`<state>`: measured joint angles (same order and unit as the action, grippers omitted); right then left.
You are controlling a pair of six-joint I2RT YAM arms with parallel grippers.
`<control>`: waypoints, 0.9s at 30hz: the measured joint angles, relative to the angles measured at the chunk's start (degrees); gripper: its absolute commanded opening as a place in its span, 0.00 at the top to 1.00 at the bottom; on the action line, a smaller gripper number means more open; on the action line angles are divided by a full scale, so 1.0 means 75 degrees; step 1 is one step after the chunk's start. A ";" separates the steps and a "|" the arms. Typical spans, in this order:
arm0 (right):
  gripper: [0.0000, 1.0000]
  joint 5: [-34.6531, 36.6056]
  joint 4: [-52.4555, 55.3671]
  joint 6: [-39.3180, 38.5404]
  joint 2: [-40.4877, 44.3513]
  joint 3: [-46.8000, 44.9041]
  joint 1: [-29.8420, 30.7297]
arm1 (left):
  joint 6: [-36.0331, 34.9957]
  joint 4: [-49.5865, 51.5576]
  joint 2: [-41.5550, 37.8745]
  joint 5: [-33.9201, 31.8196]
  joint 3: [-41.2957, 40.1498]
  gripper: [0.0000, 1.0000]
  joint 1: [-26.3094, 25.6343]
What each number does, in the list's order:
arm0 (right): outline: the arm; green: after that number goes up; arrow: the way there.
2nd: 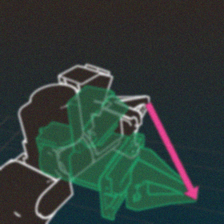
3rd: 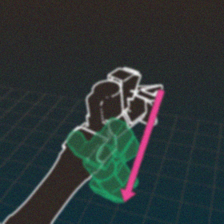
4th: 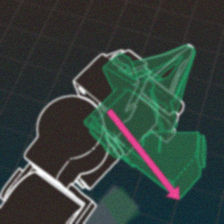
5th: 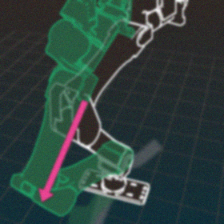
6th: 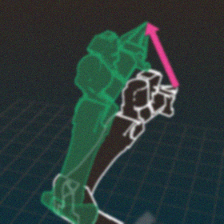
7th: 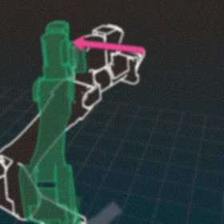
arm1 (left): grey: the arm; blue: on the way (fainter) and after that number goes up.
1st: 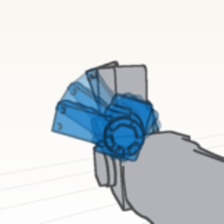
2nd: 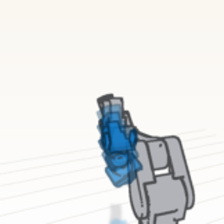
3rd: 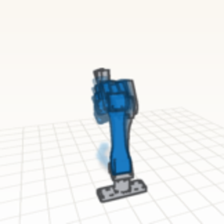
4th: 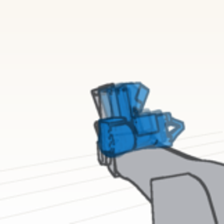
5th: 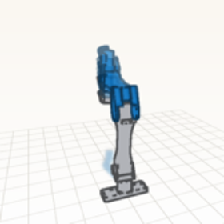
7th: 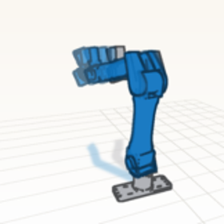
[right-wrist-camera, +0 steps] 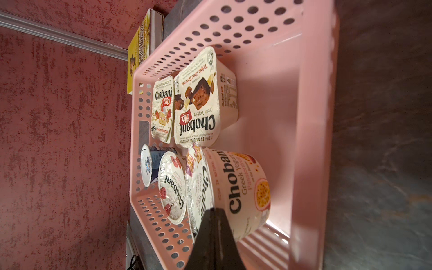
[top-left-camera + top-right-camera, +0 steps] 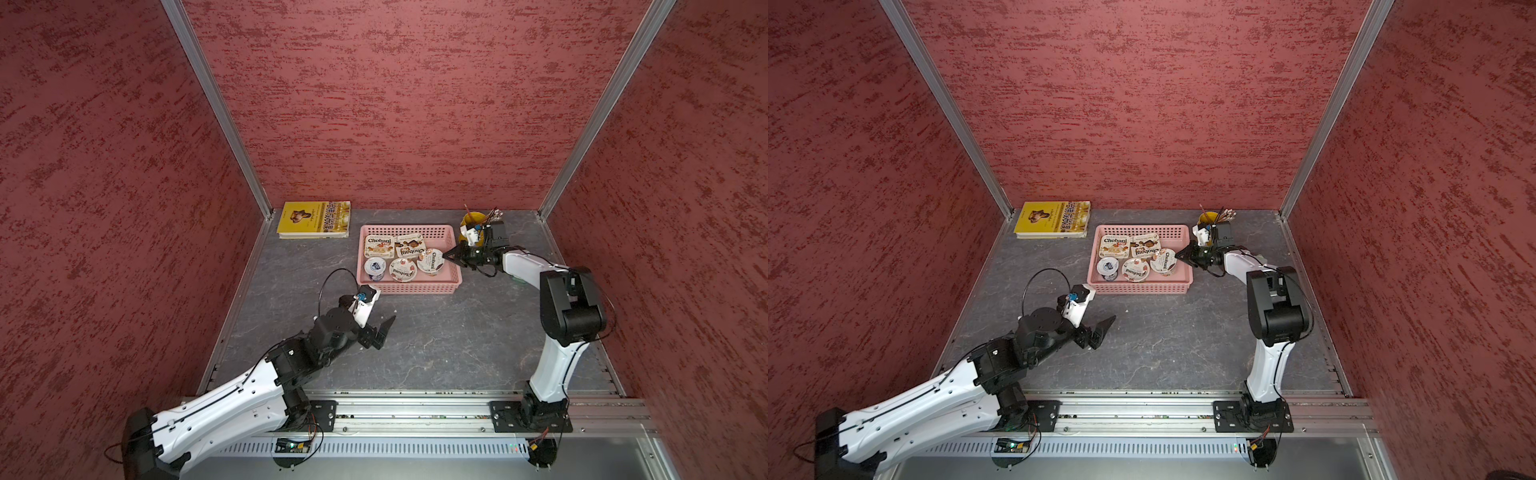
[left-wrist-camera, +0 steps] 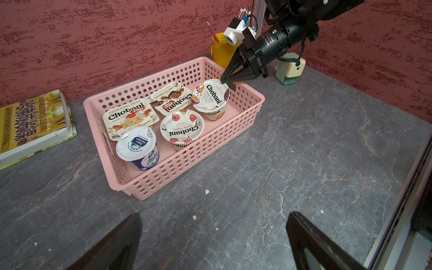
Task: Put the yogurt in the basket
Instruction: Place the yogurt in the basket.
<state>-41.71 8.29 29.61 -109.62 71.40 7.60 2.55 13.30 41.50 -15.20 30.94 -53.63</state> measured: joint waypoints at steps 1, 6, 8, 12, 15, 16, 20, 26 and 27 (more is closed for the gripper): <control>1.00 0.0058 0.0076 -0.0035 -0.0006 0.0038 0.0000 | 0.0000 0.0000 -0.0003 0.0000 -0.0006 0.00 0.0000; 1.00 0.0227 0.0280 -0.0204 -0.0102 0.0143 0.0000 | 0.0000 0.0000 -0.0006 0.0017 -0.0012 0.00 0.0003; 1.00 0.0262 0.0329 -0.0227 -0.0146 0.0146 0.0000 | 0.0003 0.0000 -0.0006 0.0020 -0.0012 0.00 0.0009; 1.00 0.0306 0.0408 -0.0280 -0.0160 0.0149 0.0003 | 0.0000 0.0000 -0.0006 0.0023 -0.0012 0.00 0.0035; 1.00 0.0376 0.0551 -0.0361 -0.0175 0.0213 0.0015 | 0.0000 0.0000 -0.0006 0.0023 -0.0012 0.00 0.0041; 1.00 0.0402 0.0612 -0.0399 -0.0187 0.0251 0.0026 | 0.0003 0.0000 -0.0006 0.0023 -0.0012 0.00 0.0041; 1.00 0.0516 0.0860 -0.0545 -0.0198 0.0393 0.0070 | 0.0003 0.0000 -0.0006 0.0023 -0.0012 0.00 0.0041; 0.88 0.0752 0.1227 -0.0781 -0.0198 0.0522 0.0117 | 0.0003 -0.0003 0.0017 0.0029 -0.0012 0.00 0.0044; 0.87 0.0775 0.1276 -0.0816 -0.0198 0.0525 0.0119 | 0.0003 -0.0003 0.0017 0.0032 -0.0012 0.00 0.0044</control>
<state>-35.90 17.87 23.49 -111.11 75.33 8.49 2.57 13.28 41.63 -14.96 30.85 -53.30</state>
